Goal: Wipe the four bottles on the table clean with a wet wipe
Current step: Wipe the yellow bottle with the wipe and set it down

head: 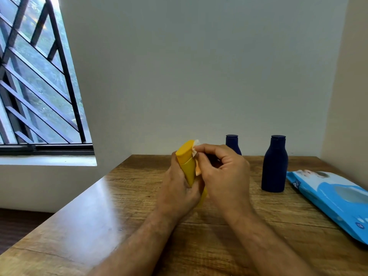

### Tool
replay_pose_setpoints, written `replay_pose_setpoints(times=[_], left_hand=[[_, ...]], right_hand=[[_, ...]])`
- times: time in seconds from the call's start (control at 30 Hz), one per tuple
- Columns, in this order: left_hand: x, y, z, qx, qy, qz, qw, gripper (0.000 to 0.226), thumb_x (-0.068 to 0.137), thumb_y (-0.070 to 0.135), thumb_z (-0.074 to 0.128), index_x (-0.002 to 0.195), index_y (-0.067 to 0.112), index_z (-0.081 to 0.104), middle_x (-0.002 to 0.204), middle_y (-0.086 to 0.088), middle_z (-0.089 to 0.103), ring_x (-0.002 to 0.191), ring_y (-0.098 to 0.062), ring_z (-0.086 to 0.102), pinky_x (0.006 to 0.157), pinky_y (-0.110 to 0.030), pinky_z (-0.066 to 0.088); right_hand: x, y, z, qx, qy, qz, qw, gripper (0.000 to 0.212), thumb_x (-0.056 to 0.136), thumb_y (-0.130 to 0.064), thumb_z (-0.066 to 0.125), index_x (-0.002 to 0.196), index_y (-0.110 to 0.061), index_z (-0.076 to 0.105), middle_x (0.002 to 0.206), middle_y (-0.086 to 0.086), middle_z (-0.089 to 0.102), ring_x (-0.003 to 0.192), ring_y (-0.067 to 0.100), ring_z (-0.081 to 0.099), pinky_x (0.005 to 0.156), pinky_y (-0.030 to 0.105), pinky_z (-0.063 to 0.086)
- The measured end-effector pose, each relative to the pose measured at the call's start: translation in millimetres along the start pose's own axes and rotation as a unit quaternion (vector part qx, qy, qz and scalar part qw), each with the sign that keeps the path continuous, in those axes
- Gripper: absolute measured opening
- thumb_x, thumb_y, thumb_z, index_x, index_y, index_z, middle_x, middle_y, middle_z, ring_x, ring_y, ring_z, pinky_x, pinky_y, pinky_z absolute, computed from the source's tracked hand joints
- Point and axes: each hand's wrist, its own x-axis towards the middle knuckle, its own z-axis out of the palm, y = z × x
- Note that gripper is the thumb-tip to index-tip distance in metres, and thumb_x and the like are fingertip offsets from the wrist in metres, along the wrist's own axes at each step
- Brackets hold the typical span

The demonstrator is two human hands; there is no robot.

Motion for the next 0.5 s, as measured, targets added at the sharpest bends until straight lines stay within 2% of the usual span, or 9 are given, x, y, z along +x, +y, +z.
replay_pose_setpoints(times=[0.07, 0.13, 0.23, 0.33, 0.43, 0.5], left_hand=[[0.3, 0.6, -1.8, -0.012, 0.007, -0.003, 1.0, 0.045, 0.087, 0.017, 0.07, 0.126, 0.015, 0.046, 0.097, 0.014, 0.063, 0.087, -0.002, 0.065, 0.07, -0.016, 0.051], [0.3, 1.5, -3.7, -0.019, 0.015, -0.01, 1.0, 0.038, 0.087, 0.024, 0.065, 0.119, 0.017, 0.046, 0.093, 0.014, 0.063, 0.084, -0.001, 0.064, 0.067, -0.011, 0.048], [-0.3, 0.9, -3.9, -0.005, 0.009, -0.019, 1.0, 0.039, 0.086, 0.03, 0.063, 0.116, 0.013, 0.046, 0.087, 0.016, 0.06, 0.081, 0.003, 0.063, 0.062, -0.007, 0.045], [0.3, 2.4, -4.1, -0.004, 0.002, -0.026, 1.0, 0.044, 0.086, 0.038, 0.062, 0.12, 0.017, 0.044, 0.087, 0.014, 0.062, 0.082, 0.002, 0.064, 0.061, -0.011, 0.048], [1.0, 4.7, -3.1, -0.011, 0.0, -0.017, 1.0, 0.043, 0.09, 0.026, 0.065, 0.127, 0.025, 0.043, 0.097, 0.019, 0.064, 0.083, -0.003, 0.065, 0.066, -0.017, 0.052], [0.3, 9.0, -2.5, -0.012, -0.008, -0.009, 1.0, 0.044, 0.09, 0.033, 0.063, 0.128, 0.028, 0.043, 0.099, 0.023, 0.063, 0.08, -0.003, 0.065, 0.064, -0.011, 0.05]], right_hand=[[-2.8, -1.1, 2.3, -0.027, -0.019, -0.044, 0.998, 0.016, 0.084, -0.012, 0.074, 0.097, -0.02, 0.077, 0.093, -0.011, 0.07, 0.09, -0.001, 0.065, 0.077, 0.011, 0.054], [-5.7, -1.0, 4.4, -0.06, -0.05, -0.092, 0.993, 0.017, 0.083, -0.01, 0.075, 0.097, -0.019, 0.077, 0.095, -0.009, 0.069, 0.09, 0.0, 0.065, 0.079, 0.01, 0.052], [-6.6, 0.9, 4.3, -0.121, -0.075, -0.158, 0.977, 0.018, 0.085, -0.011, 0.073, 0.102, -0.016, 0.076, 0.096, -0.006, 0.068, 0.088, 0.004, 0.064, 0.08, 0.012, 0.052], [-4.8, 2.3, 2.3, -0.151, -0.063, -0.195, 0.967, 0.017, 0.086, -0.011, 0.072, 0.102, -0.015, 0.075, 0.097, -0.004, 0.068, 0.089, 0.004, 0.063, 0.083, 0.014, 0.052], [0.5, 3.6, -0.2, -0.102, -0.028, -0.112, 0.988, 0.016, 0.087, -0.011, 0.071, 0.1, -0.018, 0.076, 0.096, -0.008, 0.069, 0.088, -0.001, 0.064, 0.082, 0.009, 0.051], [5.2, 5.5, -2.5, -0.073, -0.013, -0.045, 0.996, 0.014, 0.088, -0.014, 0.07, 0.099, -0.021, 0.076, 0.094, -0.01, 0.07, 0.087, -0.003, 0.064, 0.077, 0.006, 0.05]])
